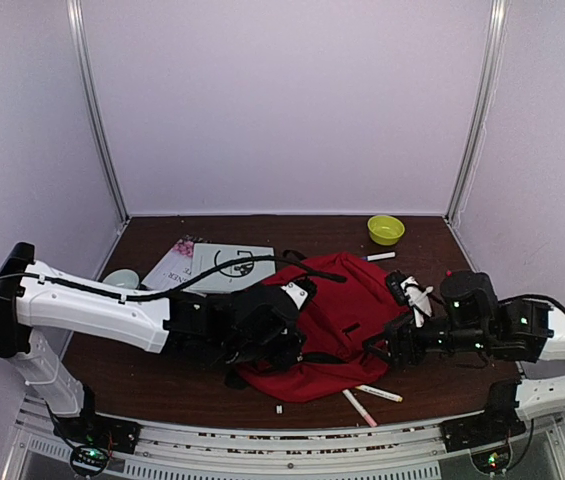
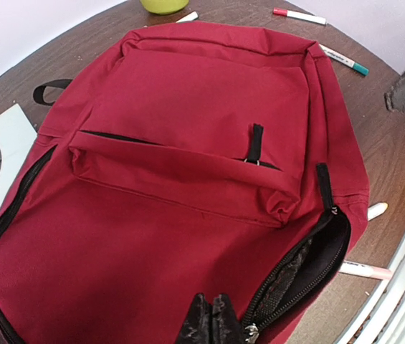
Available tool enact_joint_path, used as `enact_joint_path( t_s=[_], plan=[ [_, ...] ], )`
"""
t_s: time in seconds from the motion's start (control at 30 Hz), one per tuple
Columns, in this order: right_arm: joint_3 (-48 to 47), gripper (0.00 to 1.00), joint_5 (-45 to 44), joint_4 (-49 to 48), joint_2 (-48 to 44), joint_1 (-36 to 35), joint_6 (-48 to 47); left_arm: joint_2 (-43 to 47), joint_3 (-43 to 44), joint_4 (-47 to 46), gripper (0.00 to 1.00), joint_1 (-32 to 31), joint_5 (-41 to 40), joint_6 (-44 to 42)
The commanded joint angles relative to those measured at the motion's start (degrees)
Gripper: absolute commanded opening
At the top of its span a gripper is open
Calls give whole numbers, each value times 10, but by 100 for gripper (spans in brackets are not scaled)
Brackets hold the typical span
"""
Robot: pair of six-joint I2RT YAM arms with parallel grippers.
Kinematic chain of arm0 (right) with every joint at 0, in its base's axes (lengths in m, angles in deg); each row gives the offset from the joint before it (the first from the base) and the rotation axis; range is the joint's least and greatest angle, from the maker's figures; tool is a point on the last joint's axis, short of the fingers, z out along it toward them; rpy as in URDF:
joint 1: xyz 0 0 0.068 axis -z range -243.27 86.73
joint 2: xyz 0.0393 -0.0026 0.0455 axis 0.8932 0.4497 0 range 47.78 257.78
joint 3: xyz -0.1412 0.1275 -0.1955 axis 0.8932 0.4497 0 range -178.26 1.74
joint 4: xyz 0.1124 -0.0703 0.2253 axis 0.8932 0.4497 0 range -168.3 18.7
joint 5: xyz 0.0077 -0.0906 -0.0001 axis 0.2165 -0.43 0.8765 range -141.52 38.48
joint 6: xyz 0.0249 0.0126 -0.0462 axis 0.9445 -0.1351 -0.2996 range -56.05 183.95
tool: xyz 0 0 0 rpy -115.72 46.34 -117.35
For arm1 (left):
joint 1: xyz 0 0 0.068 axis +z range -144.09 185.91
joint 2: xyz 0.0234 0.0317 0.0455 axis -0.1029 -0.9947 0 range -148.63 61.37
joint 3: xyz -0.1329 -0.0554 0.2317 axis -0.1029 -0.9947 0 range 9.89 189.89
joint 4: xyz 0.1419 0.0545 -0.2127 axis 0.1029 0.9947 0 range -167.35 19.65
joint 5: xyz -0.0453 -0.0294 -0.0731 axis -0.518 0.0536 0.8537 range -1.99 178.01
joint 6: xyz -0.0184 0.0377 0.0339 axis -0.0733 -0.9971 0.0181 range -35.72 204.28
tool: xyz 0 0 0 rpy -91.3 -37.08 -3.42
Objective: Pack the student bag
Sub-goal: Hold the largest pocket of the student bag.
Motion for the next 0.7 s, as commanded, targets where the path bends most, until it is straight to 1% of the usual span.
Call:
enact_joint_path(
  t_s=[0.0,0.13,0.27,0.43,0.57,0.67],
  plan=[
    [46,75,-60,-106,-7,-64,-94,12,-16,-37,0,10,0,18],
    [75,75,-78,-169,4,-128,-180,12,-17,-46,0,16,9,22],
    [86,74,-89,-212,34,-171,-244,12,-18,-55,0,18,18,23],
    [97,73,-89,-251,87,-201,-301,13,-20,-62,0,21,26,23],
    [110,72,-85,-290,112,-210,-321,13,-22,-63,0,22,30,22],
    [124,68,-86,-316,121,-210,-328,12,-22,-64,0,24,33,23]
  ],
)
